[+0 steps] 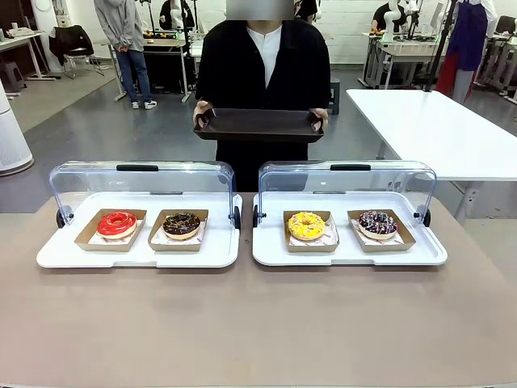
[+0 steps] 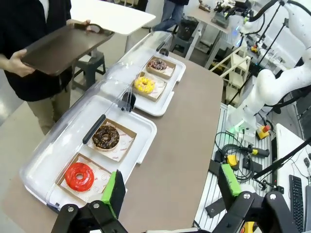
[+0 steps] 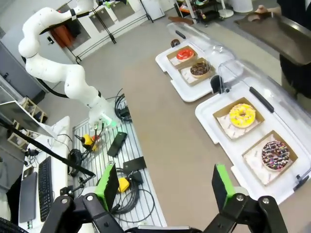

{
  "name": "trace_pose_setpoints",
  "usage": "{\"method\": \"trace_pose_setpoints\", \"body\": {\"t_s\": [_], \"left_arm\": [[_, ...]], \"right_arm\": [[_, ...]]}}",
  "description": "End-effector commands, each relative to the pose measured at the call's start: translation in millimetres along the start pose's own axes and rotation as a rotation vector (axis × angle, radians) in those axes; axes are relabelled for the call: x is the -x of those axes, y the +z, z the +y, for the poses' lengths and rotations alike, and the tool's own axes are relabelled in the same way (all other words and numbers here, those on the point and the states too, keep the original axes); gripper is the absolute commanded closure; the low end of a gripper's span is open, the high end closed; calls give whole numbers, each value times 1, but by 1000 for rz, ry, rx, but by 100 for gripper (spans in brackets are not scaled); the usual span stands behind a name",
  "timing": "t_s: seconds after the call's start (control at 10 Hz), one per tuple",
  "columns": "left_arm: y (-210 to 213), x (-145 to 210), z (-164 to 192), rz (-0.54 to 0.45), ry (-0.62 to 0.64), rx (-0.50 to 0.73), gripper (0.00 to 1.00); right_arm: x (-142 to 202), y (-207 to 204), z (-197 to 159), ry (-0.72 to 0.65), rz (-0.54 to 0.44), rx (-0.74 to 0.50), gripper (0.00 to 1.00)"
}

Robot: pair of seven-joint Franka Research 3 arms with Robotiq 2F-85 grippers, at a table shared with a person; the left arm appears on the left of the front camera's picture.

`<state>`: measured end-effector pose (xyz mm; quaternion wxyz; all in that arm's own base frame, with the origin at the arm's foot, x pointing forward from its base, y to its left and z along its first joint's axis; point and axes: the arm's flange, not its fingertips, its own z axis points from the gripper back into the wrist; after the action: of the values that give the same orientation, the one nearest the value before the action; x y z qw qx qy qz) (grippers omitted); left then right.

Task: Provide the desired donut to the person.
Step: Pick up and lift the Paper togo box containing the Donut pointed at by the person.

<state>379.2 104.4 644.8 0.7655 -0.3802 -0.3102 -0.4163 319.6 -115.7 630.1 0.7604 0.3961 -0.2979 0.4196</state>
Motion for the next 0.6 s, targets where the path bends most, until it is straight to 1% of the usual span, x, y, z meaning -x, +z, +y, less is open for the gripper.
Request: {"method": "trace_pose_setpoints", "body": {"t_s": [0.0, 0.5], "left_arm": [[-7, 3, 3, 57, -36, -31, 0], [-17, 9, 10, 140, -13, -80, 0]], "right_arm": [[-2, -5, 0, 21, -5, -10, 0], [-3, -11, 0, 20, 7, -20, 0]]}}
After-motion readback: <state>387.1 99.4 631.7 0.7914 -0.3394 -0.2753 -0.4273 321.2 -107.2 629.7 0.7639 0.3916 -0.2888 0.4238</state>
